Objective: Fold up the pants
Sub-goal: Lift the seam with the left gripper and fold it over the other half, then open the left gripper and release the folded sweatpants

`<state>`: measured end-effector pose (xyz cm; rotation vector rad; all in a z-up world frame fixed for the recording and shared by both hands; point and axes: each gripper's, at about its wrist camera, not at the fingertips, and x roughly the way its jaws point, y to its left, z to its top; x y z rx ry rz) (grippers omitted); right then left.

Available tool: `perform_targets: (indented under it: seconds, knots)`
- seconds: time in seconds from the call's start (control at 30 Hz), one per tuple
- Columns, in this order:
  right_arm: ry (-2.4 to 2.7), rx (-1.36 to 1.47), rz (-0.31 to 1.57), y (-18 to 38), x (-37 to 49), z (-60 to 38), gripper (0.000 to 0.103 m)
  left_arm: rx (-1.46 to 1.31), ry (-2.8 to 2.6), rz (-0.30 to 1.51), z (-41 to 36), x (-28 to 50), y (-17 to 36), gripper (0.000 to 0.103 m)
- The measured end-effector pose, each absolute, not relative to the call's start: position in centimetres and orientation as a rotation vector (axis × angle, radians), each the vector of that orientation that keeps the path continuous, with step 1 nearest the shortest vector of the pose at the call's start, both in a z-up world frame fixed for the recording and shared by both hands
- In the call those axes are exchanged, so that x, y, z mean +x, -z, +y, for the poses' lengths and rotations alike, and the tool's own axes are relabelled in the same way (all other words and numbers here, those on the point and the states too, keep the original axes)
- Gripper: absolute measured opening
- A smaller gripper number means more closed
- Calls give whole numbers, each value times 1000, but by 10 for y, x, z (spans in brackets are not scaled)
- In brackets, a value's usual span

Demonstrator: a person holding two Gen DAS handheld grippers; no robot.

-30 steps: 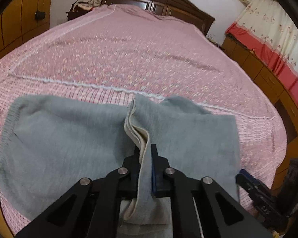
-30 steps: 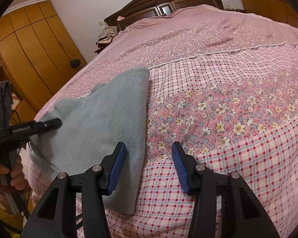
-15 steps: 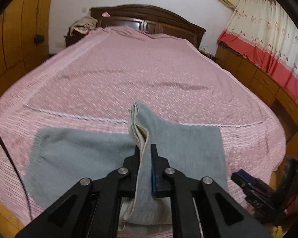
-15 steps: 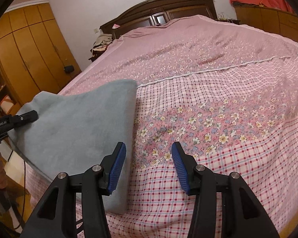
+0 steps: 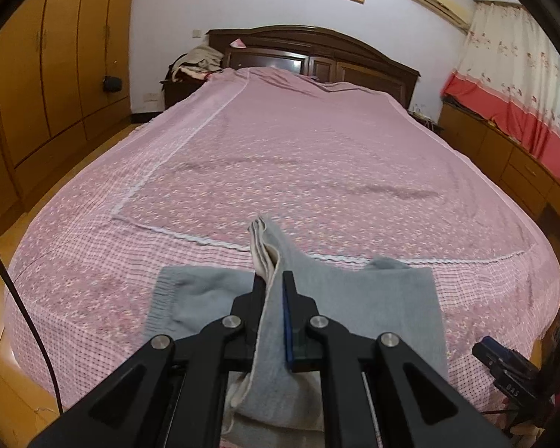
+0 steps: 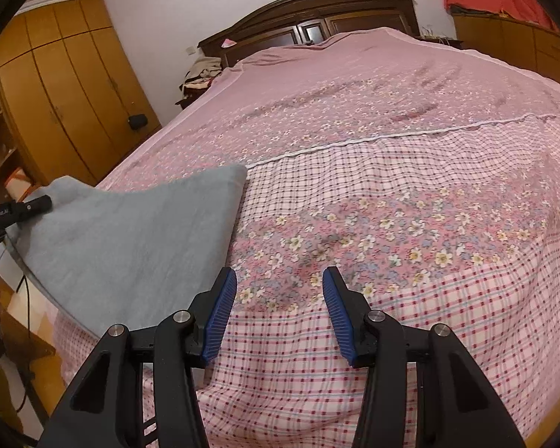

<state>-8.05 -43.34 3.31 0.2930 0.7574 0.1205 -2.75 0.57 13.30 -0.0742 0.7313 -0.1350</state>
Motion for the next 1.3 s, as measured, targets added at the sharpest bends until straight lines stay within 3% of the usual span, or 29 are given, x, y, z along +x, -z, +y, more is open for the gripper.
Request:
perform_targets:
  seconds: [0.37, 0.63, 0.7, 0.8, 0.9, 1.3]
  knots:
    - [-123, 289, 776, -27, -76, -425, 49, -31, 85, 710, 29, -17, -134, 7]
    - [-127, 276, 797, -21, -70, -415, 49, -74, 70, 835, 63, 14, -86, 7]
    - [-125, 271, 803, -20, -69, -413, 49, -59, 71, 867, 67, 19, -71, 9]
    - [-123, 262, 810, -18, -66, -413, 49, -10, 37, 891, 70, 21, -56, 19]
    - [-123, 251, 817, -17, -62, -407, 49, 33, -26, 898, 79, 19, -49, 19]
    - [-199, 230, 835, -19, -32, -378, 49, -62, 15, 842, 87, -6, -80, 19]
